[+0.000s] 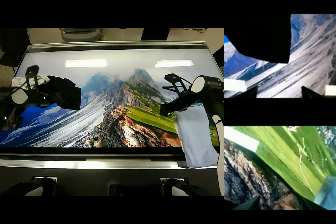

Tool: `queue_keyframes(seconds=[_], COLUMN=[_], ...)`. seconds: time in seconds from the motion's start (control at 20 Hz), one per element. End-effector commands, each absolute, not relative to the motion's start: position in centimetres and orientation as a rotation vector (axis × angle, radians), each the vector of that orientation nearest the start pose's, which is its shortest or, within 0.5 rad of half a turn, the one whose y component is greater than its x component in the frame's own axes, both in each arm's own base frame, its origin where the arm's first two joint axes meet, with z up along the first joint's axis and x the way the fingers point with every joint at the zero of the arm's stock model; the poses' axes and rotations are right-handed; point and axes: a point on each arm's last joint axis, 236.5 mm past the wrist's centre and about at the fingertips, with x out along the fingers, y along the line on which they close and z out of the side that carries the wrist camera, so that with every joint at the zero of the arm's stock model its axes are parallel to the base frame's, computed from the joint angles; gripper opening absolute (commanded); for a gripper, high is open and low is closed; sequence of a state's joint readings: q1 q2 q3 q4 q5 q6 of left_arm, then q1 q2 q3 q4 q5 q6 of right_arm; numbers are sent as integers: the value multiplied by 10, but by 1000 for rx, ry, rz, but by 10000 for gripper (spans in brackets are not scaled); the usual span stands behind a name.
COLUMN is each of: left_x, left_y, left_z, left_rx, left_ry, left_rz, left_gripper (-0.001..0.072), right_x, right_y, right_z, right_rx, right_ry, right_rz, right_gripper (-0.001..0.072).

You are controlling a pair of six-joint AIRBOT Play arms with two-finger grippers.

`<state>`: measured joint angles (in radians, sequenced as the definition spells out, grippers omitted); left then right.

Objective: Fold the shirts.

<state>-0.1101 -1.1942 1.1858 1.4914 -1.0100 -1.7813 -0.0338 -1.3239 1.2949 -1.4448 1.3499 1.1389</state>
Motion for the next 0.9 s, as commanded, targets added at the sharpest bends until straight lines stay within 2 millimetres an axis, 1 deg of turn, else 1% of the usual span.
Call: queue_keyframes(seconds=[0.0, 0.05, 0.1, 0.2, 0.25, 0.3, 0.35, 0.4, 0.5, 0.65, 0.75, 0.85], left_x=[443, 447, 450, 458, 462, 466, 473, 483, 499, 516, 529, 537], left_y=[-28, -14, -4, 23, 39, 54, 66, 73, 76, 68, 73, 76], left_z=[81, 73, 63, 43, 34, 25, 20, 16, 2, -34, -49, -61], left_rx=[-329, -467, -620, -874, -932, -954, -958, -963, -963, -959, -937, -928], left_ry=[995, 1048, 1093, 1119, 1114, 1098, 1063, 1027, 992, 996, 959, 940], left_rz=[32, 64, 72, 97, 124, 156, 181, 199, 217, 232, 240, 233], left_gripper=[671, 692, 720, 720, 720, 720, 720, 720, 720, 720, 720, 720], right_x=[383, 383, 383, 383, 383, 383, 384, 385, 390, 397, 395, 392], right_y=[9, 9, 9, 11, 15, 18, 21, 24, 28, 38, 52, 67], right_z=[30, 30, 30, 30, 30, 31, 31, 32, 34, 38, 41, 45], right_rx=[-279, -276, -275, -267, -255, -244, -230, -221, -204, -165, -110, -52], right_ry=[1296, 1296, 1296, 1295, 1292, 1289, 1284, 1276, 1253, 1213, 1207, 1203], right_rz=[330, 332, 332, 337, 346, 354, 364, 369, 375, 392, 431, 477], right_gripper=[608, 609, 608, 608, 607, 607, 607, 607, 607, 607, 607, 607])
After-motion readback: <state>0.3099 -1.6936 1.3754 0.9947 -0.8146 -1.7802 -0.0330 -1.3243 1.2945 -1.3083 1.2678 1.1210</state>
